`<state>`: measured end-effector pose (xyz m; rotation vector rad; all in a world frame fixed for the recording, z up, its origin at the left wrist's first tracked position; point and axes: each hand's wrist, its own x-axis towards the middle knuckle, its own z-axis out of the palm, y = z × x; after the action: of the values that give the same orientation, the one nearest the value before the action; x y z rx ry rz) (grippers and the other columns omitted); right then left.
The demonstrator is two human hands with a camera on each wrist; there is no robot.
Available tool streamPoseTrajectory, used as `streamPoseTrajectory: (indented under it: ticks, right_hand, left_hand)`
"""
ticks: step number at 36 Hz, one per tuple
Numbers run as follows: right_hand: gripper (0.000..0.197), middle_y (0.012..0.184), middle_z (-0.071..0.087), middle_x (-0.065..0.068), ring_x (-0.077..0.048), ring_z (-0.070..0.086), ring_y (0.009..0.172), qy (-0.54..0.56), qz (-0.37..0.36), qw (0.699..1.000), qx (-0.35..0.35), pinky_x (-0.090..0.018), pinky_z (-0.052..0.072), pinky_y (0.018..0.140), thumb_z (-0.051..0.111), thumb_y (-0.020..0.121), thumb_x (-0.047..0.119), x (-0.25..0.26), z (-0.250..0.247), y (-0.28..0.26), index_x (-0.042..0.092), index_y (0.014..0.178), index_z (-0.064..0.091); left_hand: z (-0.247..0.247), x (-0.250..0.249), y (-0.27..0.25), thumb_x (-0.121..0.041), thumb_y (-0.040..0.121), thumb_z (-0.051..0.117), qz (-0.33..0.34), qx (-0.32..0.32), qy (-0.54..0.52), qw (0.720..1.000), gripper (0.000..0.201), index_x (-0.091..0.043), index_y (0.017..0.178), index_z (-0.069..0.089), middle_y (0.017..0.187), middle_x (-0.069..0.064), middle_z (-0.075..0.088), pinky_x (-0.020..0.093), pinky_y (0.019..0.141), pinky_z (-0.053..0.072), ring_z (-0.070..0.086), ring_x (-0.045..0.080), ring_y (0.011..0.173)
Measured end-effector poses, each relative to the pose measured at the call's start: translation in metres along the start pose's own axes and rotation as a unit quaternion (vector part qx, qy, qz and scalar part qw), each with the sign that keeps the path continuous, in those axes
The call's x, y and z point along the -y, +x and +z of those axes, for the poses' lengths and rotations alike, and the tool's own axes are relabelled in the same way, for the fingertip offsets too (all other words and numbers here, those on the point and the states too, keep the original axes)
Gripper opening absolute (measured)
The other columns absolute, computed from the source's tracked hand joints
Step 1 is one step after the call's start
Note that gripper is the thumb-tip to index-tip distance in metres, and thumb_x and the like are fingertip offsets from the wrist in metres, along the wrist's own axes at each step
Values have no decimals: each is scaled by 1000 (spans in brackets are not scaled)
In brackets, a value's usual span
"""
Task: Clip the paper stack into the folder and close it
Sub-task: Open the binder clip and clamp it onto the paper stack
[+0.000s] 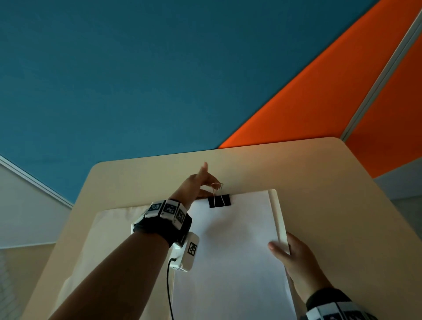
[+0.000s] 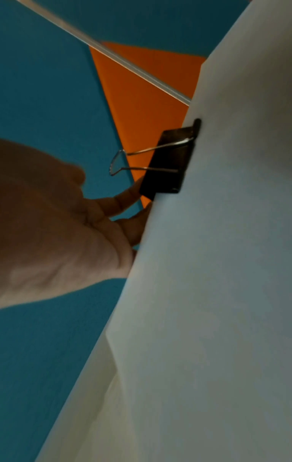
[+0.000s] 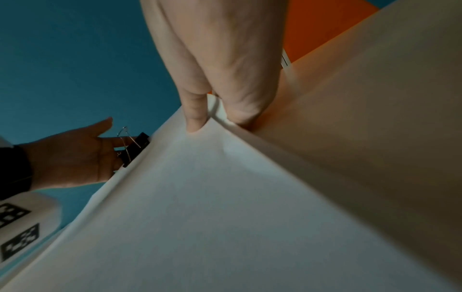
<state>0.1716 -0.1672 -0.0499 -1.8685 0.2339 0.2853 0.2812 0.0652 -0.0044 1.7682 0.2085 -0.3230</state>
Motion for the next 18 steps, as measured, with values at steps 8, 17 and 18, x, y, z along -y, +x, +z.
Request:
streamPoseTrajectory:
  ticks: [8,17,18]
  right_hand:
    - [34,94,60,13,-14,58,95,118,14,993,12,-32,41,92,76,57,49,3,2,-10,36,81,56]
    - [28,85,53,14,-1,51,80,129,8,991,18,-30,33,90,55,84,2,-1,1,-7,28,76,51]
    - [27,85,54,13,-1,50,81,129,7,991,21,-31,33,90,55,84,2,-1,1,-7,28,76,51]
  left_hand:
    - [5,-12,-3,-20,95,35,-60,83,56,993,24,-10,95,57,85,-7,55,1,58,44,51,7,70]
    - [-11,-18,-17,-16,89,53,-50,171,115,977,38,-11,126,45,113,3,60,10,84,45,56,9,97]
    - [-13,-17,-19,-14,86,57,-53,191,130,971,45,-14,128,42,118,2,57,13,89,44,56,10,101]
